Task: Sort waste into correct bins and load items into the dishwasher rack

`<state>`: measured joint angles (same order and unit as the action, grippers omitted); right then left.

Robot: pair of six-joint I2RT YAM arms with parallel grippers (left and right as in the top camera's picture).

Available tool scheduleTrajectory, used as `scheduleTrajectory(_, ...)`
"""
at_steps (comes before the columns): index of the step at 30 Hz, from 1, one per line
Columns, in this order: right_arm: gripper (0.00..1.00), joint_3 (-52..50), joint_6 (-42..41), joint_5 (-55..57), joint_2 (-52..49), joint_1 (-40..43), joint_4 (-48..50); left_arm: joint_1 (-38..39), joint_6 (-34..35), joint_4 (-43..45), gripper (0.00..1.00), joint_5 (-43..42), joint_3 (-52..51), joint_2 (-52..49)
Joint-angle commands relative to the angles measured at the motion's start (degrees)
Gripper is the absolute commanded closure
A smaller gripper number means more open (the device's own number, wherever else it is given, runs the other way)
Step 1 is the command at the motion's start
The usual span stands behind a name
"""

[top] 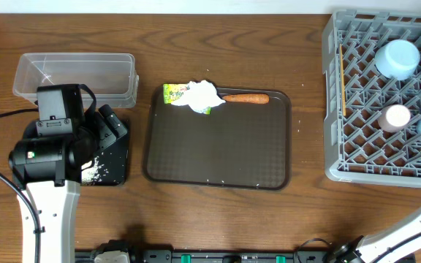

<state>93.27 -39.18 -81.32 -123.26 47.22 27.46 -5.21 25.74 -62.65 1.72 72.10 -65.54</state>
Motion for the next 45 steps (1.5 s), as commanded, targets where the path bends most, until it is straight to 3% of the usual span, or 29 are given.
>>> scheduleTrajectory(1, 0.99, 0.63, -10.58, -1.68, -0.61, -0.52, 4.24, -0.28, 0.50, -0.11, 0.01, 0.46, 0.90, -0.04)
scheduleTrajectory(6, 0.99, 0.48, -12.28, -1.68, -0.63, -0.31, 3.52, -0.28, 0.50, -0.11, 0.01, 0.46, 0.90, -0.04)
scheduleTrajectory(14, 0.99, -0.39, -3.15, -0.35, -0.63, 1.36, -8.68, -0.28, 0.50, -0.11, 0.01, 0.46, 0.90, -0.04)
scheduleTrajectory(29, 0.98, -0.39, -3.41, 0.22, -0.61, 11.96, -13.79, -0.28, 0.50, -0.11, 0.01, 0.46, 0.90, -0.04)
scheduleTrajectory(30, 0.95, -0.39, -4.17, 0.24, -0.61, 12.41, -13.79, -0.28, 0.50, -0.11, 0.01, 0.46, 0.90, -0.04)
scheduleTrajectory(32, 0.81, -0.39, -5.81, 0.28, -0.46, 13.16, -13.75, -0.28, 0.50, -0.11, 0.01, 0.46, 0.90, -0.04)
scheduleTrajectory(38, 0.30, -0.39, -7.74, 1.20, 2.36, 15.10, -13.97, -0.28, 0.50, -0.11, 0.01, 0.46, 0.90, -0.04)
scheduleTrajectory(39, 0.13, -0.39, -7.93, 1.84, 3.37, 15.41, -14.75, -0.28, 0.50, -0.11, 0.01, 0.48, 0.90, -0.04)
scheduleTrajectory(40, 0.06, -0.39, -7.96, 2.51, 4.35, 15.67, -15.82, -0.28, 0.50, -0.11, 0.01, 0.48, 0.90, -0.04)
scheduleTrajectory(41, 0.02, -0.39, -7.87, 3.45, 5.68, 15.93, -17.46, -0.28, 0.50, -0.11, 0.01, 0.48, 0.90, -0.04)
scheduleTrajectory(45, 0.01, -0.39, -3.45, 9.57, 11.56, 16.31, -27.74, -0.28, 0.50, -0.11, 0.01, 0.46, 0.90, -0.04)
